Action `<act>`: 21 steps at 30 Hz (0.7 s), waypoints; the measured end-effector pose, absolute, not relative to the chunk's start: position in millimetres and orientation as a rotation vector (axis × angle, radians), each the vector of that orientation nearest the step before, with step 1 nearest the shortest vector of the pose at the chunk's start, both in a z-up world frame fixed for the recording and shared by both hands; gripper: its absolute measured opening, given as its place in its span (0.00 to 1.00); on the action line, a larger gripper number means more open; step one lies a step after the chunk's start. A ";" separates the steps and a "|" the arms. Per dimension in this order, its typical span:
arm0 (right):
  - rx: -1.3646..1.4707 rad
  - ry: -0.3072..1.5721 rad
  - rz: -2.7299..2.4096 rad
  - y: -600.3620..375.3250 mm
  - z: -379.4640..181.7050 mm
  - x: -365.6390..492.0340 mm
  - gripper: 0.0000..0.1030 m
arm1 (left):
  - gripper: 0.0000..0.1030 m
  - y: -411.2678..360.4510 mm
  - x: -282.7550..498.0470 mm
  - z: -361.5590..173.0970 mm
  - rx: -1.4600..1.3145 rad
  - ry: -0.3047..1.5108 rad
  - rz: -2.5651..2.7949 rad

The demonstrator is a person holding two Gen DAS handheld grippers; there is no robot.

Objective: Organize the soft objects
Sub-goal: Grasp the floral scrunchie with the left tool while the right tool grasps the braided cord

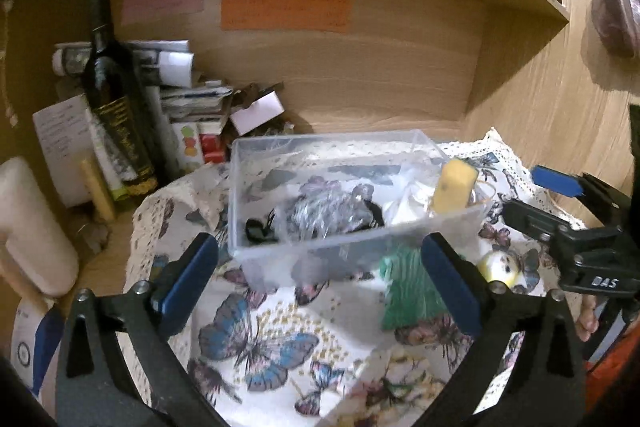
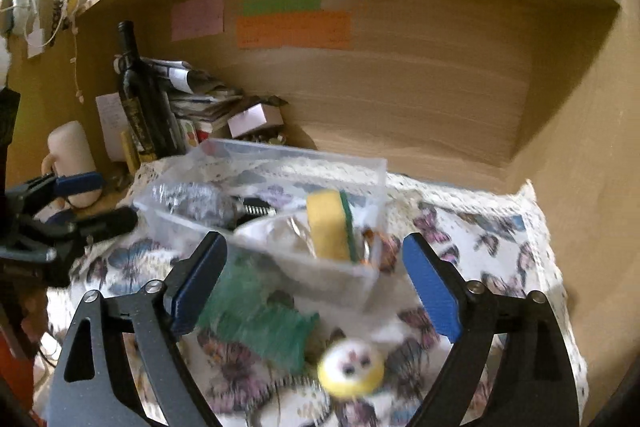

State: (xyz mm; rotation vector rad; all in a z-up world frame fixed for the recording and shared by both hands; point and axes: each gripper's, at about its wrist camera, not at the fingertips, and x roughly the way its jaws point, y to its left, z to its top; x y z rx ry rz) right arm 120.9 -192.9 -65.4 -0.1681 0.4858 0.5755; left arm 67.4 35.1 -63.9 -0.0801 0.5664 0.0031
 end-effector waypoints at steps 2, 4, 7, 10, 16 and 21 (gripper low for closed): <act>-0.170 0.509 0.568 -199.2 -74.1 113.6 0.85 | 1.00 36.3 59.2 -70.2 -0.082 0.578 0.014; -0.177 0.536 0.559 -203.7 -85.2 106.9 0.84 | 1.00 36.2 54.3 -78.2 -0.084 0.600 0.024; -0.168 0.596 0.572 -206.8 -103.1 98.5 0.84 | 1.00 35.3 49.5 -91.9 -0.081 0.638 0.033; -0.161 0.661 0.601 -202.9 -120.3 93.7 0.84 | 1.00 32.9 45.9 -107.2 -0.084 0.688 0.034; -0.139 0.759 0.601 -203.2 -147.6 95.2 0.78 | 1.00 23.9 36.2 -135.2 -0.061 0.762 0.028; -0.162 0.791 0.589 -198.5 -159.9 101.4 0.61 | 0.99 19.9 37.2 -151.2 -0.062 0.801 0.024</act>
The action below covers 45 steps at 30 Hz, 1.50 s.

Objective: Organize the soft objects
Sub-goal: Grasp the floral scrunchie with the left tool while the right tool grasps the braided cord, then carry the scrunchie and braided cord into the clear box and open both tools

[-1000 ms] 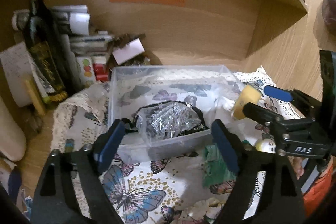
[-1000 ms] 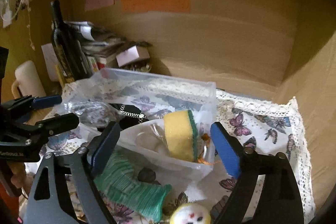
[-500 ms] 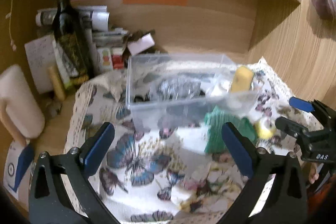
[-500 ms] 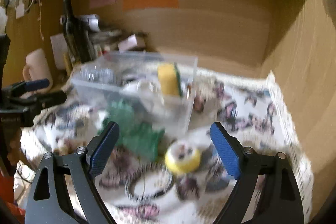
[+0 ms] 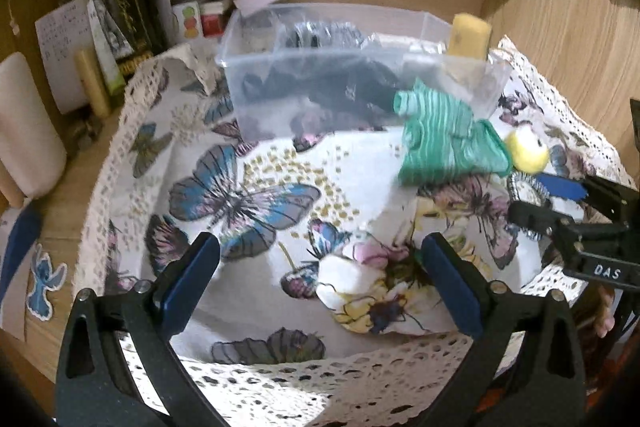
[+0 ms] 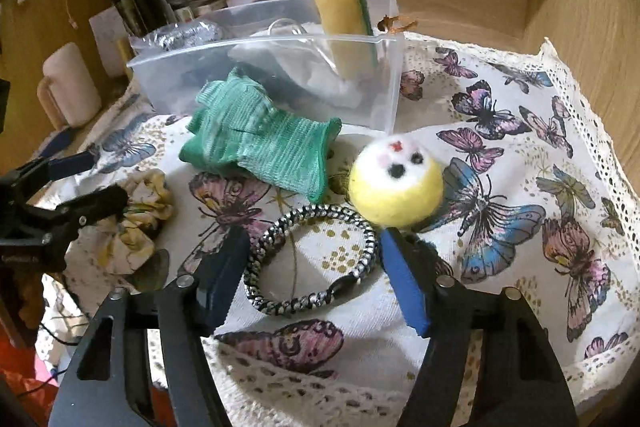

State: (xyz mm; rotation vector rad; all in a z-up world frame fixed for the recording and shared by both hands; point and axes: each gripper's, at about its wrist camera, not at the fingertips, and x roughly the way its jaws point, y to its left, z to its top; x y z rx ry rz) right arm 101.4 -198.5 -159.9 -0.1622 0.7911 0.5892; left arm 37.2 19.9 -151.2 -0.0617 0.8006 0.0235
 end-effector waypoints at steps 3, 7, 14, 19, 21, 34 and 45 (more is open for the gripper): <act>-0.216 0.770 0.567 -190.6 -160.7 98.4 0.52 | 0.81 16.9 39.4 -157.2 -0.071 0.812 0.004; -0.221 0.760 0.580 -187.2 -159.3 96.2 0.28 | 0.66 9.2 39.5 -159.0 -0.038 0.800 -0.002; -0.223 0.752 0.601 -183.4 -155.8 89.8 0.11 | 0.22 3.0 37.2 -155.7 -0.016 0.795 -0.045; -0.215 0.735 0.631 -182.6 -149.6 80.9 0.11 | 0.13 7.7 36.5 -148.9 -0.039 0.780 -0.046; -0.207 0.721 0.638 -184.2 -144.3 78.2 0.11 | 0.13 9.8 34.8 -142.7 -0.042 0.760 -0.039; -0.153 0.547 0.668 -181.0 -88.1 77.0 0.11 | 0.12 19.8 36.5 -70.8 -0.060 0.535 -0.023; -0.143 0.440 0.681 -163.6 -55.5 116.2 0.11 | 0.13 29.4 66.0 -38.0 -0.075 0.434 0.005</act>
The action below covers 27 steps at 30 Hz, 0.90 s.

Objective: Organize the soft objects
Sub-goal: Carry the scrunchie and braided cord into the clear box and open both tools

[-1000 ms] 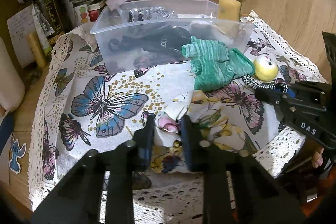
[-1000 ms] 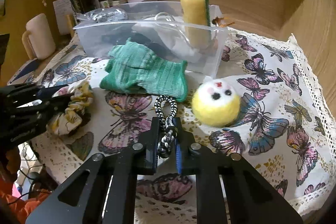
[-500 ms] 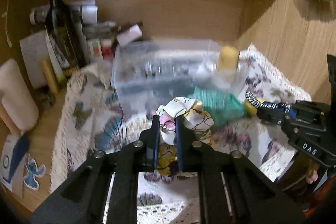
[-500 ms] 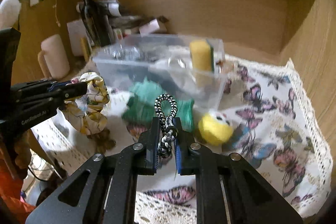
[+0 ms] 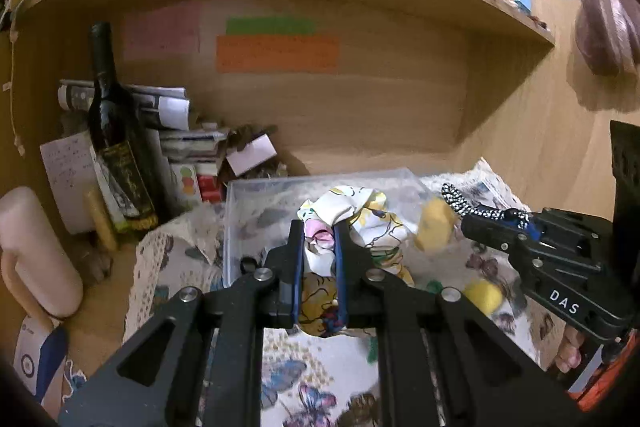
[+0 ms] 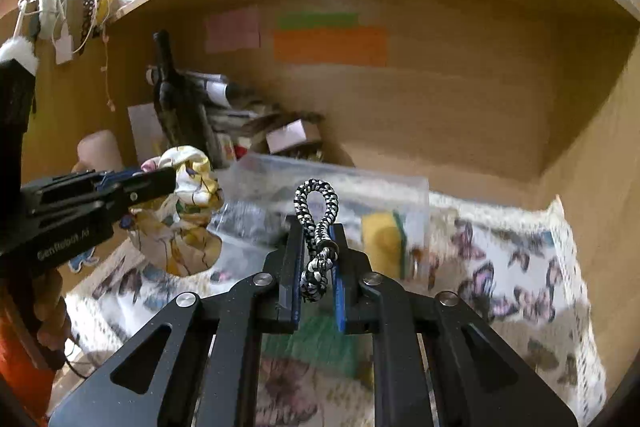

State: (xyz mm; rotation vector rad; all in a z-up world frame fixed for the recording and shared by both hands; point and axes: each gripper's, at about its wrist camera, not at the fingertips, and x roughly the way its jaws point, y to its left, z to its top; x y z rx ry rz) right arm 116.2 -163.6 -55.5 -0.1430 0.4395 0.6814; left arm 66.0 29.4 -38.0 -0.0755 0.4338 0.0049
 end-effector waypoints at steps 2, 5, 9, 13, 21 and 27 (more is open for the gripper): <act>-0.140 0.439 0.692 -160.1 -52.5 128.5 0.11 | 0.13 34.7 73.9 -37.7 -0.092 0.421 0.040; -0.149 0.452 0.700 -148.5 -51.1 144.9 0.11 | 0.13 48.6 93.2 -42.2 -0.134 0.443 0.068; -0.168 0.499 0.720 -129.4 -58.6 166.6 0.11 | 0.13 60.8 117.9 -54.9 -0.169 0.500 0.098; -0.204 0.563 0.721 -113.5 -76.3 183.3 0.11 | 0.13 60.1 133.5 -69.5 -0.150 0.548 0.109; -0.262 0.609 0.722 -102.0 -93.2 187.3 0.29 | 0.51 54.8 143.3 -81.9 -0.099 0.595 0.113; -0.277 0.559 0.704 -103.5 -86.8 176.7 0.45 | 0.67 56.6 140.9 -76.8 -0.108 0.594 0.113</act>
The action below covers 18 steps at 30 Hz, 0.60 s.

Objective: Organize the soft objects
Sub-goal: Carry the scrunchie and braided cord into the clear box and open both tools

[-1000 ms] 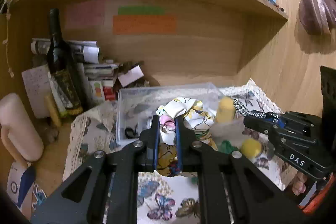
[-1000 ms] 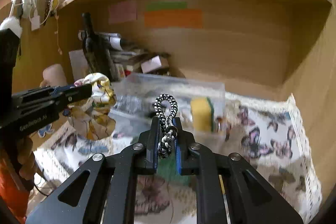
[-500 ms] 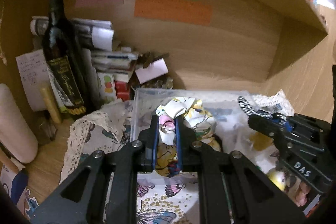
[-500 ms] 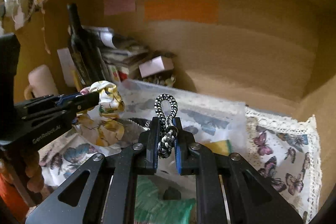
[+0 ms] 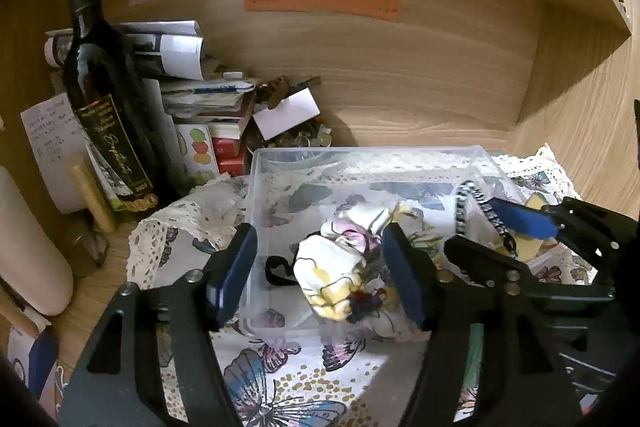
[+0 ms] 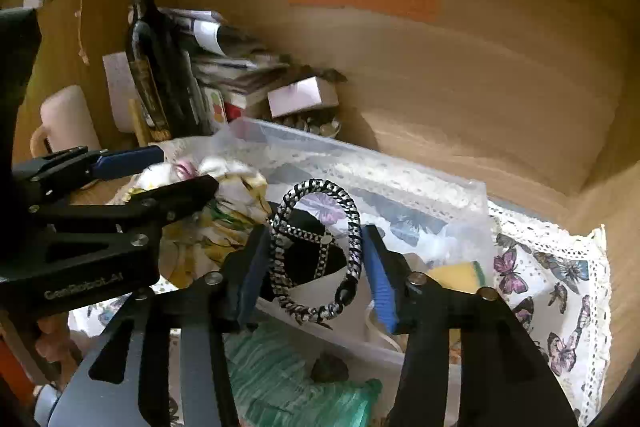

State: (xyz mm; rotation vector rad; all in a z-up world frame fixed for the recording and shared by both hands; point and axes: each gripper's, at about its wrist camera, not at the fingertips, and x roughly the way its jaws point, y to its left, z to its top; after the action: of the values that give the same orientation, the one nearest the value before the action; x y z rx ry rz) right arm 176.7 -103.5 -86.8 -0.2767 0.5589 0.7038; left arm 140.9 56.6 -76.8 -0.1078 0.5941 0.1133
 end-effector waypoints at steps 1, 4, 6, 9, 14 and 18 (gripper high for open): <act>-0.270 0.551 0.703 -106.2 -84.2 174.4 0.46 | 0.69 57.1 139.1 -74.7 -0.112 0.589 0.114; -0.250 0.520 0.701 -113.9 -74.7 166.5 0.49 | 0.75 55.3 129.3 -64.3 -0.110 0.556 0.108; -0.241 0.492 0.697 -119.9 -66.7 158.9 0.53 | 0.82 51.9 121.5 -56.3 -0.096 0.527 0.110; -0.228 0.442 0.687 -131.3 -53.3 145.1 0.60 | 0.97 45.6 107.8 -43.8 -0.082 0.485 0.130; -0.189 0.395 0.674 -154.3 -37.4 126.6 0.62 | 1.00 36.8 91.6 -32.7 -0.105 0.462 0.089; -0.175 0.400 0.620 -176.2 -43.5 121.3 0.71 | 1.00 24.1 81.4 -35.5 -0.085 0.467 0.062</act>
State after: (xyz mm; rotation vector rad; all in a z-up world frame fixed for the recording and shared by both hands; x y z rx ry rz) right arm 121.3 -176.2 -43.5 -0.1752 0.3996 0.6199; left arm 81.4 24.1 -35.5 -0.0853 0.4674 0.0620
